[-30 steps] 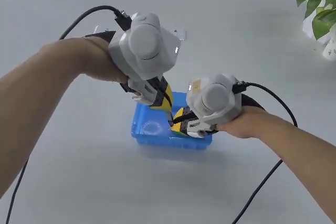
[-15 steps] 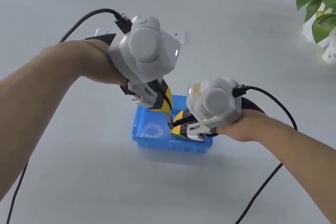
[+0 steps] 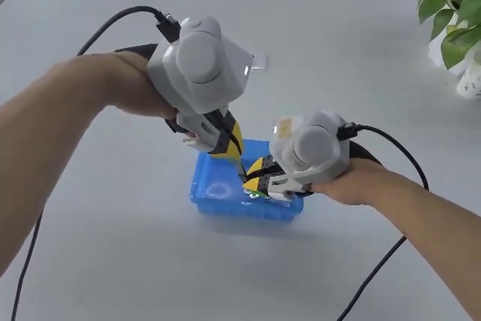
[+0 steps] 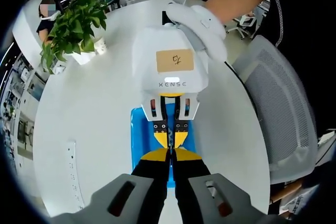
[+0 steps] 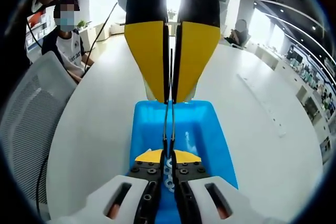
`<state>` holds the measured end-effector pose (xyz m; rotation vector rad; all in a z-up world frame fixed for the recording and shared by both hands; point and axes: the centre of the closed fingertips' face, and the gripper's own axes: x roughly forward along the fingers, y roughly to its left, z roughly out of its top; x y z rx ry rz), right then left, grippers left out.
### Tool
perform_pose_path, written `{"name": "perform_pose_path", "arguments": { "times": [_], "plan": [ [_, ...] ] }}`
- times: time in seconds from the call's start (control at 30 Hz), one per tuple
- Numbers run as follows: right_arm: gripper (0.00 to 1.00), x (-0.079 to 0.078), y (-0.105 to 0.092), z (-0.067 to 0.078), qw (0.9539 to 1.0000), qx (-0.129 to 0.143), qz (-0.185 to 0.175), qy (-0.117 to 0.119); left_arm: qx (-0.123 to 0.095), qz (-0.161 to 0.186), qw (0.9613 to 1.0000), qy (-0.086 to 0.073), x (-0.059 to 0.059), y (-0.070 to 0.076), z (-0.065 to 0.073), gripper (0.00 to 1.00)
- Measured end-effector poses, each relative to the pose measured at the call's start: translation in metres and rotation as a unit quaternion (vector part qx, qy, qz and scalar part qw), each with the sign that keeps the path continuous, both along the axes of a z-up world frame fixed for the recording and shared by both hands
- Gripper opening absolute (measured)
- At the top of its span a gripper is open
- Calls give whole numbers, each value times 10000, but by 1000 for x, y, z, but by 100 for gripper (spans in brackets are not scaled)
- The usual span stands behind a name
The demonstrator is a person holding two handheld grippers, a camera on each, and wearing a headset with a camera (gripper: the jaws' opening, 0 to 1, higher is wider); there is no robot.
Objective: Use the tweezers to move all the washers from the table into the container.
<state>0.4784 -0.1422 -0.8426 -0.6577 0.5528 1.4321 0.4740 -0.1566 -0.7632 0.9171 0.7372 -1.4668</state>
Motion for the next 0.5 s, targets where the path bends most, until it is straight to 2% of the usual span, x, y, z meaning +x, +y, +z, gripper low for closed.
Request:
{"name": "perform_pose_path", "arguments": {
  "times": [0.5],
  "plan": [
    [6, -8, -1, 16, 9999, 120, -6, -104, 12, 45, 10000, -42, -10, 3, 16, 5]
  ]
}}
